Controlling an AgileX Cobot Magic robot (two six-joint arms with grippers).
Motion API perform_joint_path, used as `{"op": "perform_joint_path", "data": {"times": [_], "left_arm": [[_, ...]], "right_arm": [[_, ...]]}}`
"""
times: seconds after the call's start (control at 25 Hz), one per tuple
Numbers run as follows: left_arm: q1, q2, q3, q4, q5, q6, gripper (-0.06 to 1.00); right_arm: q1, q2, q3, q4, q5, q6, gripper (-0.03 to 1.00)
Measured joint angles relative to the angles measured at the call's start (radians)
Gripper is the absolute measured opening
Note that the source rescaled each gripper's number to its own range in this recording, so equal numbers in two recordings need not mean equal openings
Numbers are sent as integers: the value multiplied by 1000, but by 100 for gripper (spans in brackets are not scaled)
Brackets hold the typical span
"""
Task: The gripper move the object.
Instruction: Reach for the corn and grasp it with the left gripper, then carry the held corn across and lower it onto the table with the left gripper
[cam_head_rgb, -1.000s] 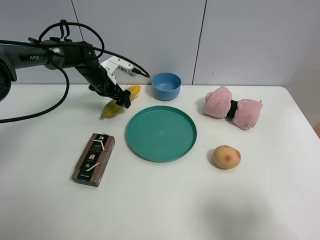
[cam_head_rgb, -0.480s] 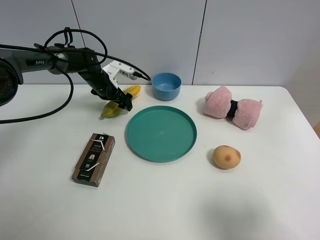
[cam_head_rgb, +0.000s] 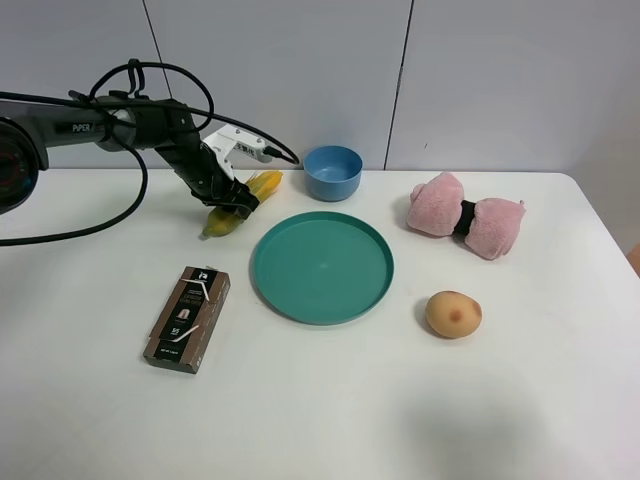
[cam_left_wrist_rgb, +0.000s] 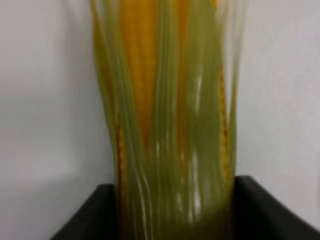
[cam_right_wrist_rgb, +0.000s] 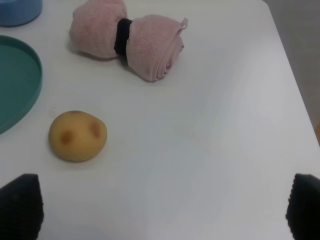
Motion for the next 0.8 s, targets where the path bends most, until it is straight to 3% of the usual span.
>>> {"op": "perform_joint_path", "data": {"times": [0.2,0.4,0.56,0.8], "left_arm": [[0,-31,1,3,28,0,1],[-24,-187,0,10,115,12,1],[-79,-322,0,10,241,120,1],[-221,-403,0,8,463,299,1]], "right_arm": [[0,0,0,0,0,0,100],[0,0,0,0,0,0,100],[0,0,0,0,0,0,100],[0,0,0,0,0,0,100]]}}
